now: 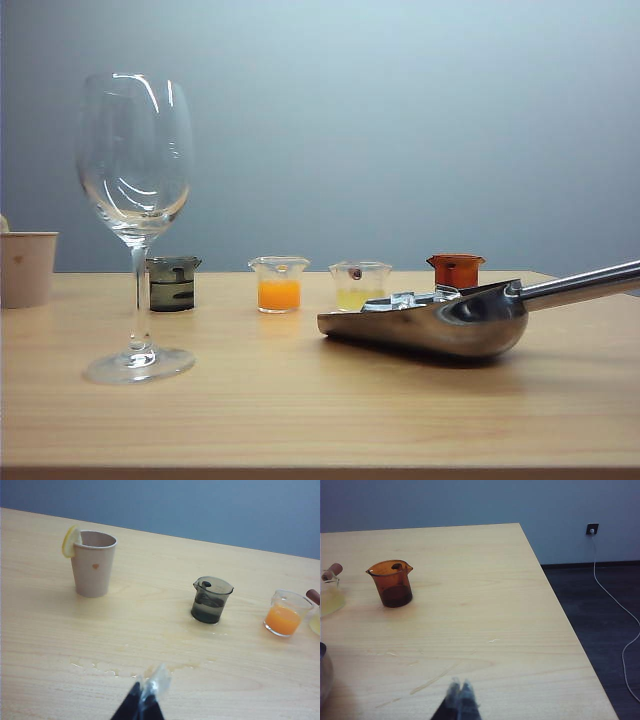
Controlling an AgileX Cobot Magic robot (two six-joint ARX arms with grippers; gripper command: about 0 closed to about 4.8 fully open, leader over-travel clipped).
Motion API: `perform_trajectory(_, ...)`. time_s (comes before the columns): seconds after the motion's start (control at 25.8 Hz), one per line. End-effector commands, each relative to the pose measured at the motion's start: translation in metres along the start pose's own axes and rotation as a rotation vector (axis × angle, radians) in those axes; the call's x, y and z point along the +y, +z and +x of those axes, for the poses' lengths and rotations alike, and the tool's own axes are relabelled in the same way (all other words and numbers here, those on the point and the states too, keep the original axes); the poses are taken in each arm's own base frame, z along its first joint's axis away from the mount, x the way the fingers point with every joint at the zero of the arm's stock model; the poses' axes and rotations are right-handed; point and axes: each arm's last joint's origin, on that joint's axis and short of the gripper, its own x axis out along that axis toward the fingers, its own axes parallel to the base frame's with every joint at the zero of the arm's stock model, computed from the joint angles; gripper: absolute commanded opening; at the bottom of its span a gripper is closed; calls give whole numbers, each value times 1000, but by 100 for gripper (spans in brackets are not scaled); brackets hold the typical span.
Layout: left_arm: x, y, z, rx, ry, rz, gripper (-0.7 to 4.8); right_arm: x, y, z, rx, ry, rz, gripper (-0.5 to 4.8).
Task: Pick up the ice scoop on the desk filled with ice cubes, pour the ice into the goblet, and finally put the scoop back on the table.
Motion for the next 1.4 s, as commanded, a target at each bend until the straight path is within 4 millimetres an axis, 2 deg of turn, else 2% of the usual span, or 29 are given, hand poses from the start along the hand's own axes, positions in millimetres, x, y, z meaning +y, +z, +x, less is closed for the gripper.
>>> perform_trajectory(0.04,0,2,0,-15,-2,1,-6,0,4,-1,-18,-4,-1,-1)
perform_trajectory(0.31,0,3,0,-19,-3,0,-6,0,5,-1,-20,-3,7,-1)
perform_trajectory(0.43,-2,10,-2,-38,-11,-27,-6,0,15,-5,-21,-3,104,-3)
perform_trajectory(0.5,-3,21,-5,-62,-34,-105,-6,0,27,-12,19,-51,192,-5)
perform_trajectory(0.62,-7,40,-13,-79,-72,-106,-6,0,47,-24,32,-62,211,-5)
perform_trajectory(0.7,-10,62,-24,-81,-89,-40,-6,4,77,-36,-47,14,293,-5)
perform_trajectory(0.81,-18,82,-32,-48,-242,58,-6,7,107,-49,-13,70,455,-5)
perform_trajectory(1.09,-25,112,-22,13,-349,94,-6,11,156,-53,33,117,533,-5)
perform_trajectory(1.16,-28,127,-15,18,-381,160,-6,13,170,-50,71,149,635,-5)
perform_trajectory(1.2,-29,135,-9,29,-387,177,-6,13,171,-47,99,144,757,-5)
perform_trajectory(1.24,-31,139,-5,41,-395,176,-6,13,169,-46,113,138,804,-5)
perform_trajectory(1.4,-39,152,6,78,-453,174,-6,15,162,-45,172,142,850,-5)
